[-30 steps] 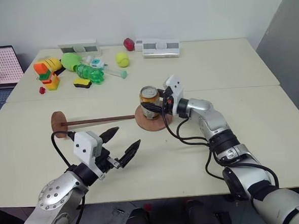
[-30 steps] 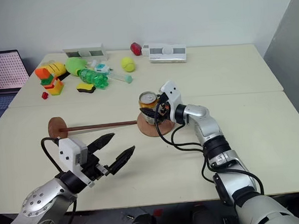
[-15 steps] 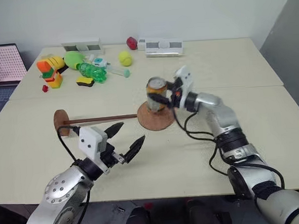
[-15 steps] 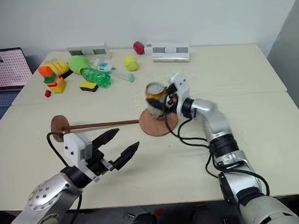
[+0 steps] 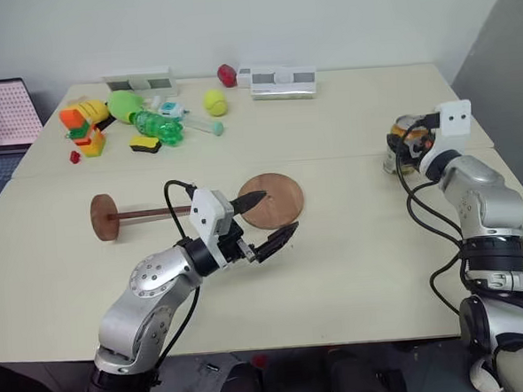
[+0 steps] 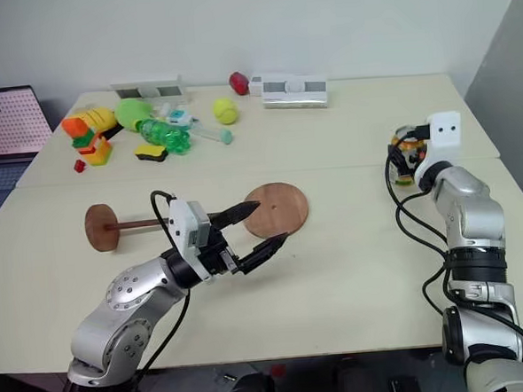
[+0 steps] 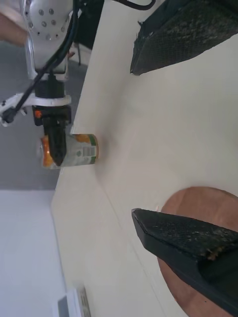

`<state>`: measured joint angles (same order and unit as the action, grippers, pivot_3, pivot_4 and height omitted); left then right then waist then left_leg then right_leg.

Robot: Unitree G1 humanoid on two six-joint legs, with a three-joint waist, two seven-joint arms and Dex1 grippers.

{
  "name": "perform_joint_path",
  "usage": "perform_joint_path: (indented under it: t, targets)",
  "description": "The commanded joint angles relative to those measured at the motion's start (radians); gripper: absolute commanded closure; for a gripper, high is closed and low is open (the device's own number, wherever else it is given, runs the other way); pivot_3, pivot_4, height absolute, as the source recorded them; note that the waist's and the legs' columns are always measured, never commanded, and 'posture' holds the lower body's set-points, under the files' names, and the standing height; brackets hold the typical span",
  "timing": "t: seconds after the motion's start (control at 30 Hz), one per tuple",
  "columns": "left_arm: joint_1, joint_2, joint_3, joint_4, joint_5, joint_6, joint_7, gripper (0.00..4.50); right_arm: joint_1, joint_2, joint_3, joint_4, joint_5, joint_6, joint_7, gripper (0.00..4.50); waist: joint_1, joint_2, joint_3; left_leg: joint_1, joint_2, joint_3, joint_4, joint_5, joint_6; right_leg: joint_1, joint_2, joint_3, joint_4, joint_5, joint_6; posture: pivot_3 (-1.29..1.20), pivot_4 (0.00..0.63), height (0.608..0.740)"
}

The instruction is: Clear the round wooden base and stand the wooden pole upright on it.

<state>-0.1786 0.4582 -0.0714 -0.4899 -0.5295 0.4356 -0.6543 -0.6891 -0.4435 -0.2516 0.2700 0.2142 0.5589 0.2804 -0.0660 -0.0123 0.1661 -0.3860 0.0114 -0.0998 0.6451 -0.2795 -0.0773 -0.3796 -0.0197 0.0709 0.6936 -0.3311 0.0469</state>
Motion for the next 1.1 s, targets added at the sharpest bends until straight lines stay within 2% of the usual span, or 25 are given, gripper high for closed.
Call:
perform_joint_path:
  t: [0.03,0.33,0.37,0.4,0.73,0.87,0.93,1.1]
  targets:
    - [-0.025,-0.001,0.002,0.009,-0.019,-0.029,-0.054,0.0,0.006,0.006,-0.046,-0.028,0.016,-0.052,-0.034,0.99,-0.003,0.0,0.0,0.0,0.0,0.0,0.0,0.0,0.0,0.0,0.0,0.0,0.001,0.0,0.0,0.0,0.15,0.74]
    - [-0.02,-0.011,0.003,0.017,-0.012,-0.037,-0.082,0.0,0.052,0.02,-0.051,0.004,0.015,-0.116,-0.044,0.99,0.003,0.0,0.0,0.001,0.0,-0.001,0.001,0.0,0.0,0.001,0.0,0.0,0.001,0.0,0.0,0.0,0.15,0.74]
    - [-0.018,-0.011,0.004,0.016,-0.012,-0.037,-0.082,0.0,0.055,0.018,-0.05,0.001,0.016,-0.118,-0.041,0.27,0.003,0.0,0.0,0.001,0.0,-0.001,0.001,0.0,0.0,0.001,0.0,0.0,0.001,0.0,0.0,0.0,0.15,0.74]
    - [-0.011,-0.01,0.005,0.014,-0.009,-0.04,-0.081,0.0,0.06,0.015,-0.052,-0.01,0.018,-0.118,-0.039,0.06,0.004,0.0,0.0,0.001,0.0,-0.001,0.001,0.0,0.0,0.001,0.0,0.0,0.001,0.0,0.0,0.0,0.15,0.74]
    - [0.042,-0.013,0.045,-0.011,-0.005,-0.032,-0.016,0.0,0.114,-0.009,-0.07,-0.198,0.066,-0.079,-0.021,0.03,0.006,0.0,0.0,0.001,0.0,-0.001,0.001,0.0,0.0,0.001,0.0,0.0,0.001,0.0,0.0,0.0,0.15,0.74]
    - [0.102,-0.037,0.118,-0.05,-0.006,0.013,0.114,0.0,0.081,-0.051,-0.037,-0.308,0.078,-0.047,0.019,0.03,0.006,0.0,0.0,0.001,0.0,0.0,0.001,0.0,0.0,0.001,0.0,0.0,0.001,0.0,0.0,0.0,0.15,0.74]
    - [0.138,-0.096,0.189,-0.073,-0.065,0.074,0.237,0.0,0.047,-0.056,-0.009,-0.357,0.117,-0.003,0.065,0.03,0.005,0.0,0.0,0.001,0.0,-0.001,0.001,0.0,0.0,0.001,0.0,0.0,0.001,0.0,0.0,0.0,0.15,0.74]
    - [0.236,-0.316,0.372,-0.111,-0.244,0.132,0.542,0.0,-0.006,-0.128,0.204,-0.47,0.152,0.105,0.285,0.03,0.006,0.0,0.0,0.002,0.001,-0.002,0.001,0.0,0.0,0.003,0.0,-0.001,0.0,0.0,0.0,0.0,0.15,0.74]
